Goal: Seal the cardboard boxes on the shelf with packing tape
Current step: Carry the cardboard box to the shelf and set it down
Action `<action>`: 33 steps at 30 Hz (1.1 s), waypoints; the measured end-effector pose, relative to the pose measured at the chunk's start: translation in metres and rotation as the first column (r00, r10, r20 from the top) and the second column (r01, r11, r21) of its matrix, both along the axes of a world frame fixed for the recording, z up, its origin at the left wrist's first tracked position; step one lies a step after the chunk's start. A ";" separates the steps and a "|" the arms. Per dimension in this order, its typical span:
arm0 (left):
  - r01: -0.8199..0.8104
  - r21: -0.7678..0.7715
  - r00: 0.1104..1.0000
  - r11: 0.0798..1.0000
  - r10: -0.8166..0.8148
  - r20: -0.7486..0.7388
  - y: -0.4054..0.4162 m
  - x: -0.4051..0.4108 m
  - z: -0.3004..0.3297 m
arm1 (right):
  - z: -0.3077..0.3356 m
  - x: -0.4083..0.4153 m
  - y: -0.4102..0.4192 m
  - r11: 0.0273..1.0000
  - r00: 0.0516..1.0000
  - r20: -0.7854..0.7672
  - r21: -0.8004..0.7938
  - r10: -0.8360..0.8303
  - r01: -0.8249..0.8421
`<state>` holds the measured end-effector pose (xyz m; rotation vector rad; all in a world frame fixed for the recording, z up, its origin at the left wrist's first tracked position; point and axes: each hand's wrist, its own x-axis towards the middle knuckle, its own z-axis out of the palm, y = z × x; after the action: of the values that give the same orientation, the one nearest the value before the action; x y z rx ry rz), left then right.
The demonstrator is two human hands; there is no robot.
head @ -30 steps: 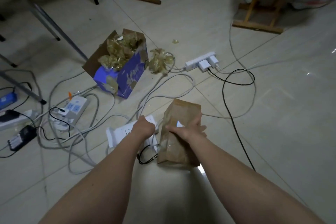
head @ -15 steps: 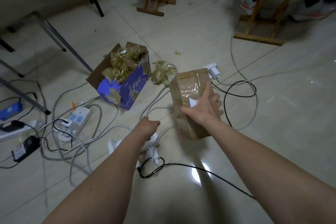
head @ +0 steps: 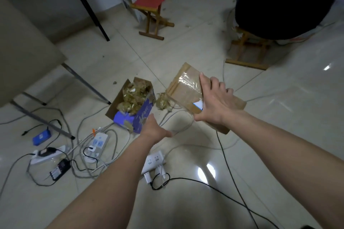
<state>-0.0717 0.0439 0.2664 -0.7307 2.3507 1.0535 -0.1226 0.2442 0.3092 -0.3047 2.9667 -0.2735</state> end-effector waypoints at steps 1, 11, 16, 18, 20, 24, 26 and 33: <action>0.009 -0.019 1.000 1.000 -0.010 -0.027 0.003 -0.003 0.024 | 0.024 -0.004 0.004 1.000 1.000 -0.011 0.011 0.014 -0.014; 0.068 -0.069 0.980 0.995 -0.080 -0.184 0.042 -0.034 0.248 | 0.235 -0.014 0.036 0.997 0.999 0.002 -0.051 0.053 -0.053; 0.058 -0.080 0.965 0.995 -0.076 -0.249 0.053 -0.039 0.345 | 0.340 -0.018 0.048 0.998 0.997 -0.072 -0.048 0.029 -0.032; 0.052 -0.077 0.958 0.996 -0.071 -0.278 0.057 -0.041 0.386 | 0.380 -0.018 0.054 0.997 0.995 -0.096 -0.069 0.012 -0.019; 0.057 -0.073 0.950 0.996 -0.077 -0.303 0.063 -0.041 0.426 | 0.417 -0.015 0.060 0.994 0.995 -0.101 -0.108 0.005 -0.016; 0.063 -0.040 0.931 0.997 -0.073 -0.356 0.083 -0.043 0.499 | 0.481 -0.011 0.080 0.986 0.994 -0.107 -0.163 0.013 -0.030; 0.054 -0.007 0.917 0.998 -0.053 -0.395 0.094 -0.040 0.527 | 0.507 -0.009 0.091 0.985 0.991 -0.129 -0.170 0.016 -0.038; -0.026 0.043 0.902 0.999 0.042 -0.430 0.127 -0.023 0.577 | 0.551 -0.001 0.121 0.979 0.986 -0.145 -0.170 0.085 -0.109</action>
<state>-0.0943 0.1706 0.8429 -0.5696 2.6827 1.3894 -0.1231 0.3652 0.8603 -0.5081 3.0547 -0.5269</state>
